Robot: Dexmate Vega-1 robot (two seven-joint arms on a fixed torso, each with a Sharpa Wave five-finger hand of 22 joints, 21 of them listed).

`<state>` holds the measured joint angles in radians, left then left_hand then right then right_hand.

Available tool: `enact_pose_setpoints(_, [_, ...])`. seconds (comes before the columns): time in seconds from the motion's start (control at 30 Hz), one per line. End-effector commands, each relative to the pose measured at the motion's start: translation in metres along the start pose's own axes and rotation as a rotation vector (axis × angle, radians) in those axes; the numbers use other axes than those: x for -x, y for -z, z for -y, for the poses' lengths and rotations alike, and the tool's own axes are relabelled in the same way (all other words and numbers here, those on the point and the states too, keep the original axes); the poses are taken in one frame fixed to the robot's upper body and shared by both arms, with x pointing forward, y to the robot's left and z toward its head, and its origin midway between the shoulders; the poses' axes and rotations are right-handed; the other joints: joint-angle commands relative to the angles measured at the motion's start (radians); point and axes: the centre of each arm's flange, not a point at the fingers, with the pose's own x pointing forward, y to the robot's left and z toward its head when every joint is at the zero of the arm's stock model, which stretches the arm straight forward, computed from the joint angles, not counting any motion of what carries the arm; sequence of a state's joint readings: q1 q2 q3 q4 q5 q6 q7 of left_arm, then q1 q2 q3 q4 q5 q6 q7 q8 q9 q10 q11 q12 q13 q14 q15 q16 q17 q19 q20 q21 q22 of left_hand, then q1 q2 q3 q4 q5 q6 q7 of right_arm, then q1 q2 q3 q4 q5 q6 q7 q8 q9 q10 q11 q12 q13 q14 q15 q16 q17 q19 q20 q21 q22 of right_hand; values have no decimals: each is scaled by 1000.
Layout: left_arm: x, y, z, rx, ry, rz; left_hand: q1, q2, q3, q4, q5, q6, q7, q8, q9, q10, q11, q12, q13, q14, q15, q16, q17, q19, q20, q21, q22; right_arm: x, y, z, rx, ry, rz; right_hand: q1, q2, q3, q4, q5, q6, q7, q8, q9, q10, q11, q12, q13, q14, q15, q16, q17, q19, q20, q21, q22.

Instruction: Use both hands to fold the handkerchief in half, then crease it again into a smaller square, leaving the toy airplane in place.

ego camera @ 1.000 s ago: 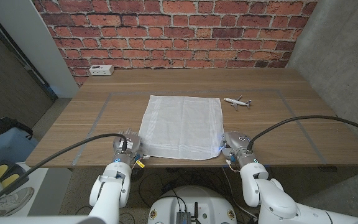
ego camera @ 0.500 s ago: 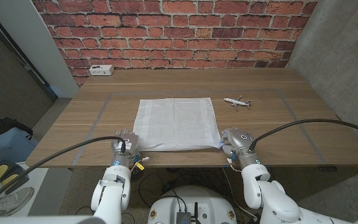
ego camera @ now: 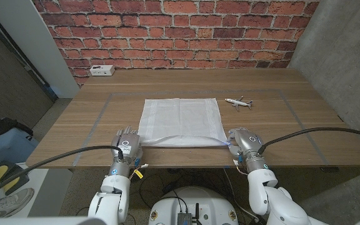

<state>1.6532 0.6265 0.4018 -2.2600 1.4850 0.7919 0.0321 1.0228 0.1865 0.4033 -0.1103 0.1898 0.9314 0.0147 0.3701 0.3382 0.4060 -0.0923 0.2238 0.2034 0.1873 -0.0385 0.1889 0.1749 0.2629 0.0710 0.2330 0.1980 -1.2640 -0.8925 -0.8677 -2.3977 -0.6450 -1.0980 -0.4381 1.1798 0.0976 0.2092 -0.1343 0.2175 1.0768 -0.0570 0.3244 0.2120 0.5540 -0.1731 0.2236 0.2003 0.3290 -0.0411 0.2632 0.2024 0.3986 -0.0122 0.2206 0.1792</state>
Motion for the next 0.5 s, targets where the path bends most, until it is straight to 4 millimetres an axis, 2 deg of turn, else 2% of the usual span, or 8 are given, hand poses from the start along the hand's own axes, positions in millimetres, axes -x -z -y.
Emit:
enact_pose_setpoints(0.03, [15, 4, -27, 102, -101, 29, -1, 8, 8, 12, 12, -6, 3, 15, 20, -6, 1, -3, 6, -7, -12, -4, 6, -3, 6, 6, 2, 9, 13, 4, -76, 50, -19, 2, 14, -8, 0, -4, 5, 6, -4, 2, 5, 7, -1, 2, 5, -155, 6, 4, 9, -1, 5, 3])
enact_pose_setpoints(0.23, [20, 6, -33, 124, -109, 26, -4, 6, 19, 20, 20, -22, 4, 37, 55, -16, 4, -9, 8, -16, -3, -7, 7, -9, 7, 6, 3, 10, 18, 6, -125, 81, -12, -1, 16, -12, 2, -5, 4, 7, -6, 3, 6, 6, -3, 2, 5, -154, 7, 5, 11, 1, 5, 3])
enact_pose_setpoints(0.5, [24, 13, -32, 150, -89, 11, -3, 3, 30, 22, 25, -22, 14, 63, 87, -20, 3, -10, 11, -24, 1, -8, 6, -14, 4, 6, 4, 13, 34, 13, -244, 144, -25, 2, 20, -14, 1, -4, 1, 10, -8, 4, 9, 12, -4, 3, 6, -154, 7, 5, 11, 1, 3, 3])
